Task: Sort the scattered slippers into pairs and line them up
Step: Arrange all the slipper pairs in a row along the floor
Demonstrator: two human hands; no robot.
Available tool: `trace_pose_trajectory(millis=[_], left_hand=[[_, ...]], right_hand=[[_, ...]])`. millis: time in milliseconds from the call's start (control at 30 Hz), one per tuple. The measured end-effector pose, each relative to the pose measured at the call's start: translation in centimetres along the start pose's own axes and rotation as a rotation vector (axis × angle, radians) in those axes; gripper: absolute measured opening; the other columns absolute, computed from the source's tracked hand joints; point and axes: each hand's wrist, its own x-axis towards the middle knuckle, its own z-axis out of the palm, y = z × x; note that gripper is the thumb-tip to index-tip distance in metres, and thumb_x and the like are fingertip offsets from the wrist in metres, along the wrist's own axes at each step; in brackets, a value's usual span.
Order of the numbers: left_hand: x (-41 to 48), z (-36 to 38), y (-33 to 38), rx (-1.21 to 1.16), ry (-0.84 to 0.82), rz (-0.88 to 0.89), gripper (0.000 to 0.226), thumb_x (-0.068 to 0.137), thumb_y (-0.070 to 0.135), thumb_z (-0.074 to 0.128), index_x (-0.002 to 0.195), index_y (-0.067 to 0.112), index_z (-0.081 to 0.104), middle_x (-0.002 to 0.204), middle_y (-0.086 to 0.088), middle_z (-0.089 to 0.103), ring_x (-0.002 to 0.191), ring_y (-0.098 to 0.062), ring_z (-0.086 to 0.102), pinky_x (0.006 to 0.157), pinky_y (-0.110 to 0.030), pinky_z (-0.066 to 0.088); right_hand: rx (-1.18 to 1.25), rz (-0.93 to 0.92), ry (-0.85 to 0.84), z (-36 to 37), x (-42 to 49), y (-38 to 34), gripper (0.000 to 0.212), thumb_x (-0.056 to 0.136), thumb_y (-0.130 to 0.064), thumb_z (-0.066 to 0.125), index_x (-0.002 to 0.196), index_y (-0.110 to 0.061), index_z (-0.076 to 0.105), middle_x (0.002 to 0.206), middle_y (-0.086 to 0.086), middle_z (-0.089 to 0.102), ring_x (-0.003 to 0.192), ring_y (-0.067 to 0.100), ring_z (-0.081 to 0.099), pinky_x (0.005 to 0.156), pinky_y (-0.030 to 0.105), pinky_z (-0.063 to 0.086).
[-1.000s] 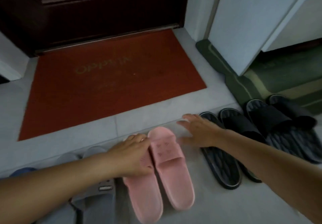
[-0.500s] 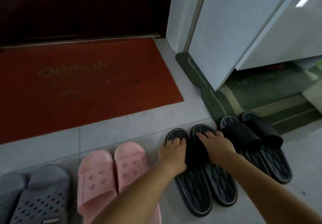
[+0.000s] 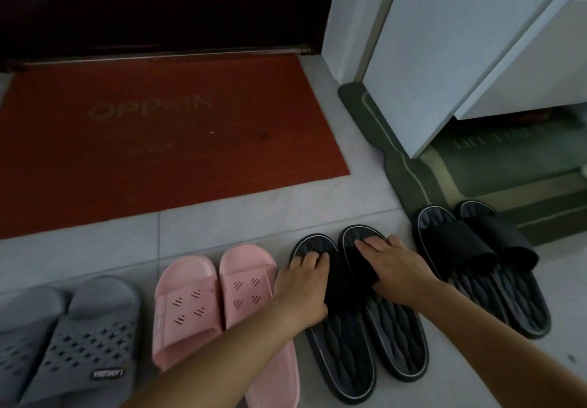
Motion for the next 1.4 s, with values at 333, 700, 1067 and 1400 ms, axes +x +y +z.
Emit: trace_pose_trajectory(millis=[333,700,1067,1400], left_hand=[[0.3,0.0,-0.8,0.0,0.002,-0.028,0.095,0.072,0.027,0.068,0.147,0.017,0.011,0.142,-0.009,0.031,0.128,-0.032,0.035,0.101,-0.041,0.036],[2.6,-1.7,2.1,-0.063,0.005,0.033,0.115,0.065,0.066,0.067,0.149,0.016,0.006,0.154,-0.007,0.013,0.14,-0.03,0.017,0.113,-0.045,0.021],[12.4,-1.6,17.0,-0.134,0.003,0.205,0.104,0.074,0.058,0.065,0.148,0.009,0.009,0.154,-0.011,0.015,0.14,-0.029,0.018,0.11,-0.041,0.028],[16.6,-0.2,19.1,-0.082,-0.04,0.177,0.101,0.074,0.046,0.071,0.147,0.01,0.011,0.151,-0.011,0.024,0.137,-0.029,0.028,0.106,-0.04,0.033]], right_hand=[[-0.054,-0.078,0.036,-0.5,0.8,-1.1,0.077,0.082,-0.02,0.059,0.146,-0.013,0.016,0.147,0.002,0.027,0.13,0.027,0.031,0.101,0.037,0.04],[0.086,-0.014,0.063,-0.3,-0.8,3.5,0.099,0.073,-0.057,0.064,0.148,-0.025,0.009,0.155,-0.004,0.015,0.14,0.021,0.018,0.111,0.04,0.029],[0.642,0.842,0.471,6.6,-8.4,15.7,0.046,0.085,-0.043,0.057,0.121,-0.019,0.044,0.124,0.01,0.048,0.106,0.029,0.053,0.08,0.039,0.048],[0.944,1.01,0.512,8.8,-3.3,16.6,0.009,0.084,-0.023,0.057,0.087,-0.016,0.061,0.106,0.008,0.052,0.104,0.033,0.049,0.074,0.035,0.04]])
